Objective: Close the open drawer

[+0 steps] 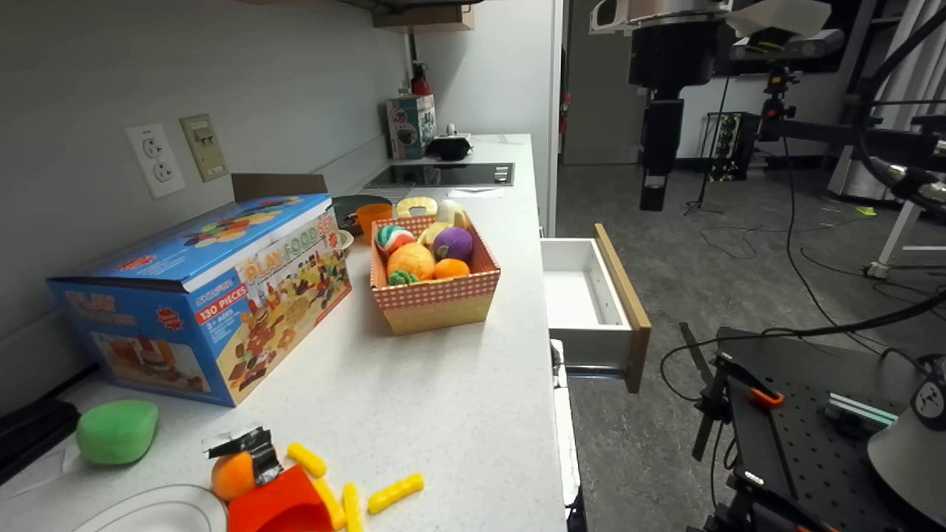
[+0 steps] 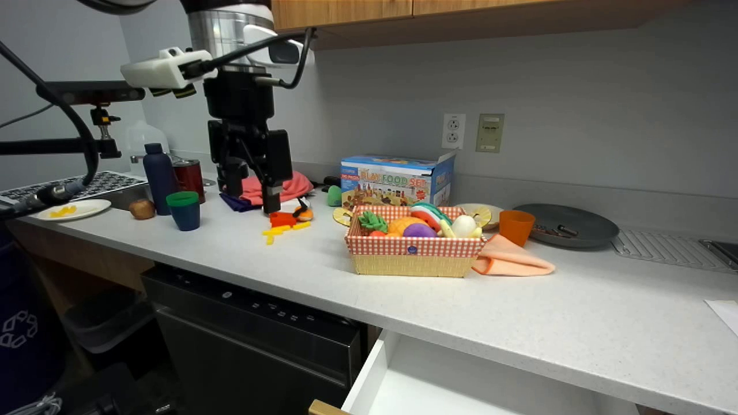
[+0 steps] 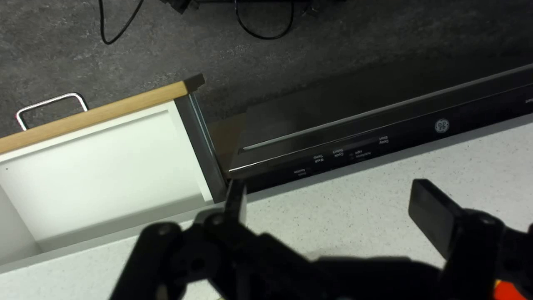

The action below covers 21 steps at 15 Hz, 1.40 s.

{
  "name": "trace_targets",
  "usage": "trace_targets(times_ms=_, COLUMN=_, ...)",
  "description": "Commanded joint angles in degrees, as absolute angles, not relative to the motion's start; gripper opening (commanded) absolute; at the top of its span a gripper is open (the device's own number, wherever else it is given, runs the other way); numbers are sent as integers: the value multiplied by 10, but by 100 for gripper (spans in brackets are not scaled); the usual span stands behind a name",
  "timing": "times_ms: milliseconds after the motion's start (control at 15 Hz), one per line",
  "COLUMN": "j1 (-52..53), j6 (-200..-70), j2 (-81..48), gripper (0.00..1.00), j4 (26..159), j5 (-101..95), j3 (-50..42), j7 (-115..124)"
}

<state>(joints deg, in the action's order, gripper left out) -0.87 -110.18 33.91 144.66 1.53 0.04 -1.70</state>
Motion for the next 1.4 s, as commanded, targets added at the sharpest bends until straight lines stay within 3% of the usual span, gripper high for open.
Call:
trace_targets(times_ms=0, j1=-6, j6=-1101, j2=339, gripper=100, j4=1446, j5=14, j3=-2, j7=-16)
trace_targets(times_ms=333, j1=-11, j6=-1101, j2=334, gripper=100, j4=1442, j5=8, j3=-5, j7=-15)
trace_targets(times_ms=800, j1=-72, j6=-1110, j2=297, gripper=100, j4=1431, j5=-22, j3=-102, j7=-79)
trace_targets(times_ms=1333, j1=-128, j6=-1172, j2=138, gripper=100, j4=1406, j5=-99, j3=-164, j7=-134)
